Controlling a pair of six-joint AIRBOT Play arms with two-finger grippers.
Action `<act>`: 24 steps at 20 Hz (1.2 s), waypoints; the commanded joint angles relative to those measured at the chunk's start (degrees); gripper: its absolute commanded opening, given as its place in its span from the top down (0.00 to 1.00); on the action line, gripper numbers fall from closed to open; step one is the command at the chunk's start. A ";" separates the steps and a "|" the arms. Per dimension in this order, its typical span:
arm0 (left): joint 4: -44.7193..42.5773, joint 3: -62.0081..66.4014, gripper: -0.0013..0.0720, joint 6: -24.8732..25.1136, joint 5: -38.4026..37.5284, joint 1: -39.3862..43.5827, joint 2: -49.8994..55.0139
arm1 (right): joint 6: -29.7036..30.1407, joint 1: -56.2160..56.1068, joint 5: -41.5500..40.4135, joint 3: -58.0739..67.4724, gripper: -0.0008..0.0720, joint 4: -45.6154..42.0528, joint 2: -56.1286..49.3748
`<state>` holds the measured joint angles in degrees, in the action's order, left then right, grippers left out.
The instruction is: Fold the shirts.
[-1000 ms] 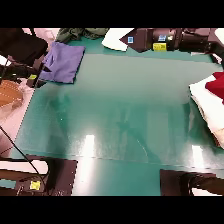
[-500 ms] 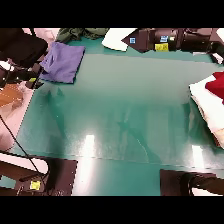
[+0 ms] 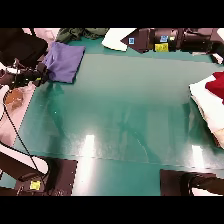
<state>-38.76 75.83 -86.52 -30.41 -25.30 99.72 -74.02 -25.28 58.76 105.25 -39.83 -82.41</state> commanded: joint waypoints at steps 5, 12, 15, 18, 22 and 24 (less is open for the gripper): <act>27.10 2.38 0.95 17.66 -6.88 2.73 0.15 | -0.13 0.20 -0.37 0.02 0.97 1.81 0.00; 34.27 5.46 0.95 24.57 -24.37 25.51 -3.48 | -0.15 4.04 -3.50 0.02 0.97 2.14 2.80; 34.38 5.51 0.95 23.30 -19.41 39.74 -5.64 | -0.50 8.70 -2.25 0.00 0.97 2.32 6.71; 29.92 5.60 0.95 21.33 -20.33 53.00 -5.68 | -0.57 14.19 0.92 0.00 0.97 2.23 10.21; 4.68 5.60 0.95 9.68 -33.35 61.40 -5.75 | -2.75 22.82 6.95 0.00 0.97 2.12 12.87; -13.14 5.57 0.95 5.60 -45.44 61.61 -6.49 | -3.48 27.47 9.94 0.00 0.97 2.12 13.44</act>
<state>-28.47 81.36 -73.32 -61.82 32.62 93.86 -76.09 -3.77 63.96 105.27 -37.67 -70.41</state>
